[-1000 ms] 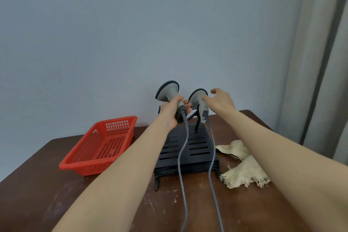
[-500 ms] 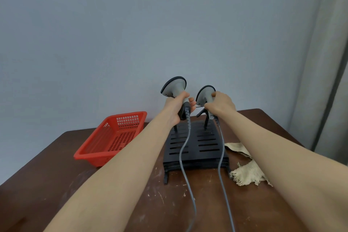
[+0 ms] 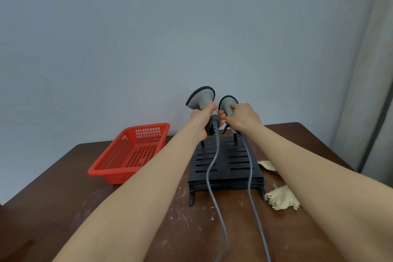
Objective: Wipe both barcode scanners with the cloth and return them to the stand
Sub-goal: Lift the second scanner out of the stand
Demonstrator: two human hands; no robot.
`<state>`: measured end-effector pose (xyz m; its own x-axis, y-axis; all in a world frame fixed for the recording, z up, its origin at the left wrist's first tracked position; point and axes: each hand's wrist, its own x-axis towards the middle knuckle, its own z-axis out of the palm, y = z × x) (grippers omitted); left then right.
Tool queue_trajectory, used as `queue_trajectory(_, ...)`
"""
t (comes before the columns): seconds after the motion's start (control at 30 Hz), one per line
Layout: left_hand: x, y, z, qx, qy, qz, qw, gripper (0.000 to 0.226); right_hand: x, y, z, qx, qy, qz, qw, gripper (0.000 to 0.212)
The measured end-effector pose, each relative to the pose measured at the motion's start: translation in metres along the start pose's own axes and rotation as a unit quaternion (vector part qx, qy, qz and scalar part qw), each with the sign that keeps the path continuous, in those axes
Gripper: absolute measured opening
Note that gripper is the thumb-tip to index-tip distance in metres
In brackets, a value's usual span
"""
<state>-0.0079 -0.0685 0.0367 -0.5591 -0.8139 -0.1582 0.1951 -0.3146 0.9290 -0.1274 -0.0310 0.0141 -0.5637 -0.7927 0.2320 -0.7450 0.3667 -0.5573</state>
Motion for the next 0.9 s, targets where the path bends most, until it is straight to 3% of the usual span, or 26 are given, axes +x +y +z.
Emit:
queue_trajectory(0.2, 0.001, 0.000, 0.000, -0.001, 0.004, -0.003, 1.000, 0.013, 0.000, 0.004, -0.003, 0.013, -0.014, 0.009, 1.000, 0.048)
queue_trajectory(0.33, -0.001, 0.001, 0.002, 0.002, 0.004, 0.001, 1.000, 0.009, -0.003, 0.007, -0.003, 0.026, -0.018, 0.010, 0.999, 0.030)
queue_trajectory(0.63, -0.003, 0.001, 0.001, 0.006, 0.011, 0.003, 1.000, 0.014, -0.003, 0.011, -0.011, 0.016, -0.022, 0.023, 0.999, 0.051)
queue_trajectory(0.9, -0.002, 0.000, 0.001, 0.009, 0.016, 0.004, 1.000, 0.020, -0.006, 0.012, -0.014, -0.004, -0.006, 0.011, 1.000, 0.030)
